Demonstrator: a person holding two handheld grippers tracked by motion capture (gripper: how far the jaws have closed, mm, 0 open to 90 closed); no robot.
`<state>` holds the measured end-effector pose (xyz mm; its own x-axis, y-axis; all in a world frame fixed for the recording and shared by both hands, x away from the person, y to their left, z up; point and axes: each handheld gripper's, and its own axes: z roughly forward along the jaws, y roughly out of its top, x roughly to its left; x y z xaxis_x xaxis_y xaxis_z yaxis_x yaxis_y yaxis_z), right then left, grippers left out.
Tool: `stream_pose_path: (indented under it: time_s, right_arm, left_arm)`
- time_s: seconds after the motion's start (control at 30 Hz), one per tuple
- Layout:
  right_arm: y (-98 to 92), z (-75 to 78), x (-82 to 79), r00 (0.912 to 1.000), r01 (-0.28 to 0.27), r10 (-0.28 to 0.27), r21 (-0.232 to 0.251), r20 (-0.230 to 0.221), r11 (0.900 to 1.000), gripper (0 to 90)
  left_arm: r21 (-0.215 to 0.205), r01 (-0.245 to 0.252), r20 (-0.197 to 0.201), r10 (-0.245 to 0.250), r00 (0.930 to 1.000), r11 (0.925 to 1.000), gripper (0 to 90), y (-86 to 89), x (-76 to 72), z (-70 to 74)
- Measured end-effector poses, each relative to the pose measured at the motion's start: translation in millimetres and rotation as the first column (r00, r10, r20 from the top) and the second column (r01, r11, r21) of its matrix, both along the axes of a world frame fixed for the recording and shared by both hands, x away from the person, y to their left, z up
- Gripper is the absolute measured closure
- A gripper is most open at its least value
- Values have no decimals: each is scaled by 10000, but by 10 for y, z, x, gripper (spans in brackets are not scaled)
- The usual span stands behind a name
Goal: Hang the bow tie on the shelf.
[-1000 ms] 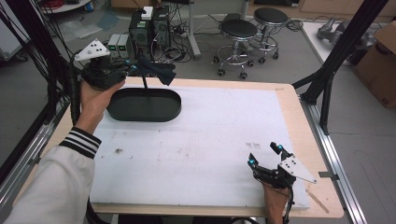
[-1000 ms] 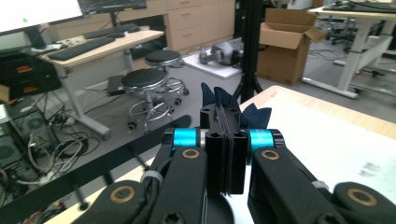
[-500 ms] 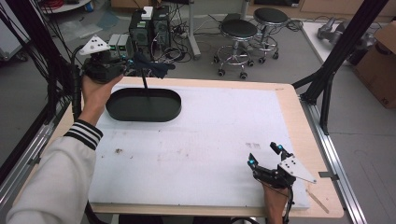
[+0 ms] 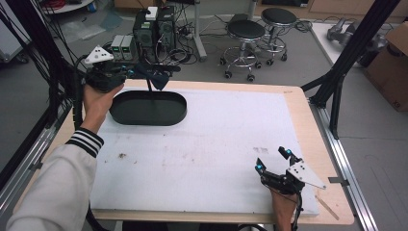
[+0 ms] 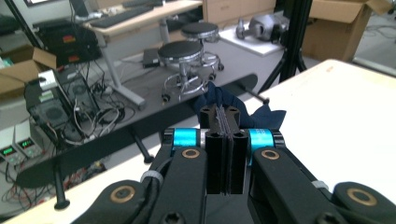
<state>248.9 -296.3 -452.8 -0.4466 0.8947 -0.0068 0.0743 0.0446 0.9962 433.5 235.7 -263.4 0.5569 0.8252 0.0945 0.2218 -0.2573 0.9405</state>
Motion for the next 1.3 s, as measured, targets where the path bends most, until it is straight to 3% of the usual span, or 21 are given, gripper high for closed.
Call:
stream_pose_path:
  time_s: [0.17,0.4,0.53,0.8,1.3]
  right_arm:
    - [1,0,-1,10000,5,-5,20,-5,10000,93]
    - [-3,0,2,10000,-14,14,15,14,10000,94]
    - [-3,0,1,10000,-9,9,13,12,10000,94]
    - [-6,0,3,10000,-17,17,28,34,10000,94]
    - [-7,1,5,10000,-19,19,41,14,10000,93]
  left_arm:
    - [137,-203,-87,205,9998,9997,890,14,2,-8]
    - [242,-377,155,374,9992,9990,890,23,-10,11]
    - [319,-550,-123,554,9984,9980,889,42,14,-18]
    - [480,-901,-304,916,9953,9948,889,53,47,-188]
    - [958,-828,-545,883,9946,9919,889,-89,117,-299]
